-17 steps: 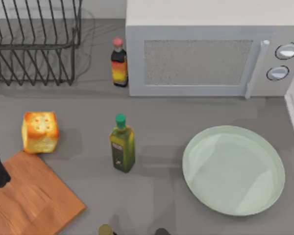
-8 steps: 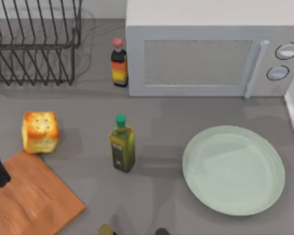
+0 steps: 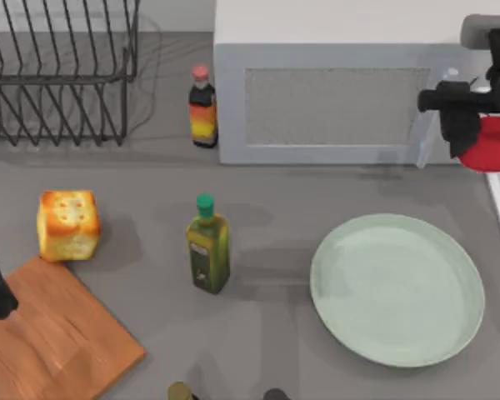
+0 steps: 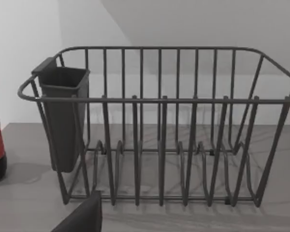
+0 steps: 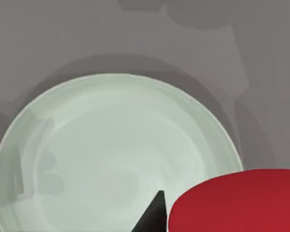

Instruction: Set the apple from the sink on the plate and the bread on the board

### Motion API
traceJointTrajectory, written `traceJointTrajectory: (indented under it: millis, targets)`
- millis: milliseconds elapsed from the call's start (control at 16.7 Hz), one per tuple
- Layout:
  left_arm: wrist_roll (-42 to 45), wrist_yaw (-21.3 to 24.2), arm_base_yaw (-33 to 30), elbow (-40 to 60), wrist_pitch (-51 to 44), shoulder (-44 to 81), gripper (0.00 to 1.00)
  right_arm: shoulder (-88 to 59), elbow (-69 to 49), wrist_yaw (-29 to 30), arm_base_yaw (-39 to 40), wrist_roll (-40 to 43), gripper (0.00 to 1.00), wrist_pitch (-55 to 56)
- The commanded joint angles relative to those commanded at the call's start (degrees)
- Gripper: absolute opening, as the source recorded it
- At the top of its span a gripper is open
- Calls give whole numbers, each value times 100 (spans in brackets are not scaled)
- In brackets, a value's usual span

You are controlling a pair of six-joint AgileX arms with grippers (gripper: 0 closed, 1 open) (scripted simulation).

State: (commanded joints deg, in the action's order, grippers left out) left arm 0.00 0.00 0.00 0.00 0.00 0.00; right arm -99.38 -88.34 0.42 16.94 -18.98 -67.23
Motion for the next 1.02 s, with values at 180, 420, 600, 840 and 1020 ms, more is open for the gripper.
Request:
traceJointTrajectory:
  millis: [180,420,600,840,1020]
  targets:
    - [0,0,0,0,0,0,100,-153,188,-18,718,-655,0,-167]
    - [0,0,0,0,0,0,100,-438,406,-37,1276,-1155,0,-278]
    - [0,0,0,0,0,0,100,-464,424,-39,1315,-1189,0,-284]
    - [0,0,0,0,0,0,100,-464,424,-39,1315,-1189,15,-284]
    - [0,0,0,0,0,0,100,-464,424,-39,1315,-1189,38,-284]
